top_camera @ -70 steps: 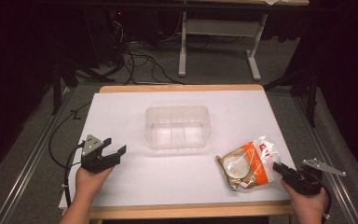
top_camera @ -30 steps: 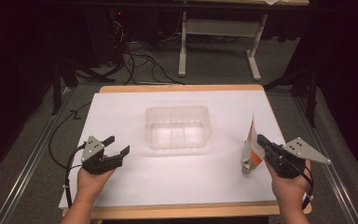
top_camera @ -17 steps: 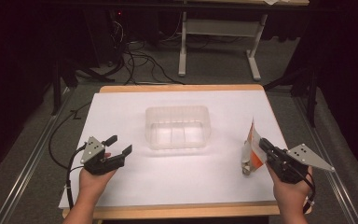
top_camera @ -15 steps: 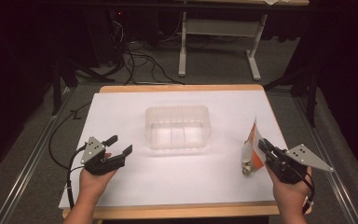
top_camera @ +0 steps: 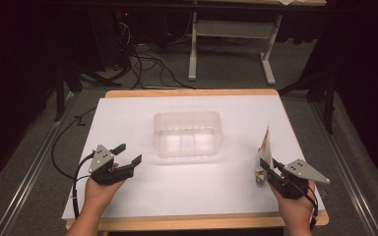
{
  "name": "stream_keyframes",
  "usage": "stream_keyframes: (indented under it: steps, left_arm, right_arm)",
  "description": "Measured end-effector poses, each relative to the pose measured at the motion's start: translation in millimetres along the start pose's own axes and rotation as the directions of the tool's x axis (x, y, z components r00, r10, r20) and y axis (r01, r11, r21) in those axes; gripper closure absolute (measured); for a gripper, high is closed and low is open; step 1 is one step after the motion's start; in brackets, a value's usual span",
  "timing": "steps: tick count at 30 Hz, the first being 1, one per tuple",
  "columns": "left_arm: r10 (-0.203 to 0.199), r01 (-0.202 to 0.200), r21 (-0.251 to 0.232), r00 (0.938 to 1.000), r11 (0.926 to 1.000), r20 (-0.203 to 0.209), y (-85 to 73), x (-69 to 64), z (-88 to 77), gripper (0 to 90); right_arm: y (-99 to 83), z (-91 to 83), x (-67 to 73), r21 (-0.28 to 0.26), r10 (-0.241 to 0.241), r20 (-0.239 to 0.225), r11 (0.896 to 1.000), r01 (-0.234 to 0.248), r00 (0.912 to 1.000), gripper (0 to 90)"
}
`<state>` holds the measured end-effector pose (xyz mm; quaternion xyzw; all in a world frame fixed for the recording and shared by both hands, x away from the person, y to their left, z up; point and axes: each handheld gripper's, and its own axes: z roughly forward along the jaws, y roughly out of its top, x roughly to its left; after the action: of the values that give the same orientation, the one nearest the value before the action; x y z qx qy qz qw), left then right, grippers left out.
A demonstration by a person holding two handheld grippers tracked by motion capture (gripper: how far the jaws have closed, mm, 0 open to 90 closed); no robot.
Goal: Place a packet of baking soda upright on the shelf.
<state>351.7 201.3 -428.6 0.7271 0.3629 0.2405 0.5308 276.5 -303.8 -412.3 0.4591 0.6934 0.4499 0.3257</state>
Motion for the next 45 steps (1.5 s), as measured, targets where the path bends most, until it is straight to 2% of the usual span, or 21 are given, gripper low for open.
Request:
stream_keyframes:
  steps: [3, 7, 9, 12, 24, 29, 35, 37, 41, 45]
  left_arm:
    - [-0.001, 0.001, 0.003, 1.0, 1.0, -0.003, 0.0, 0.9, 1.4, 28.0]
    - [0.004, -0.004, 0.008, 1.0, 1.0, -0.001, 0.2, 0.7, 2.0, 27.9]
    - [0.006, -0.006, 0.012, 1.0, 0.9999, -0.003, 0.1, 0.6, 2.4, 27.9]
    - [0.003, -0.003, 0.009, 1.0, 0.9999, -0.003, -0.2, -0.1, 2.0, 28.0]
    - [0.006, -0.005, 0.002, 1.0, 1.0, -0.006, 0.4, 0.6, 1.2, 27.8]
    - [-0.003, 0.004, 0.002, 1.0, 1.0, -0.008, 0.0, 1.3, 1.7, 27.7]
    - [-0.013, 0.013, -0.003, 0.9998, 0.9999, -0.012, 0.2, 2.4, 0.1, 27.3]
    - [-0.034, 0.034, -0.007, 0.9994, 0.9994, -0.009, -0.3, 3.8, -0.6, 27.0]
    - [-0.031, 0.031, 0.004, 0.9994, 0.9995, -0.013, -2.0, 4.5, -0.4, 27.0]
    - [-0.044, 0.045, 0.002, 0.9989, 0.999, -0.013, -2.1, 6.2, 0.9, 27.0]
  right_arm:
    - [0.6, 1.0, 1.1, -0.007, -0.007, 0.018, 1.0, 0.007, 0.9998, 76.5]
    - [1.5, -0.2, -4.5, -0.029, 0.025, 0.035, 0.999, -0.024, 0.9991, 89.9]
    - [2.6, -0.8, -8.6, -0.033, 0.054, 0.029, 0.998, -0.053, 0.9981, 90.0]
    - [4.7, -1.8, -10.8, -0.036, 0.059, 0.037, 0.998, -0.058, 0.9976, 90.0]
    - [16.1, -11.2, -17.1, -0.067, 0.045, 0.082, 0.997, -0.04, 0.9956, 90.0]
    - [22.4, -13.3, -17.0, -0.088, 0.047, 0.062, 0.995, -0.041, 0.997, 90.0]
    - [31.3, -9.6, -9.0, -0.101, 0.011, 0.051, 0.995, -0.006, 0.9986, 90.0]
    - [35.2, -8.2, -7.8, -0.106, 0.024, 0.04, 0.994, -0.02, 0.9989, 90.0]
    - [41.5, -6.6, -6.8, -0.113, 0.015, 0.033, 0.994, -0.011, 0.9994, 90.0]
    - [47.1, -3.9, -9.6, -0.116, 0.038, 0.015, 0.993, -0.036, 0.9991, 90.0]
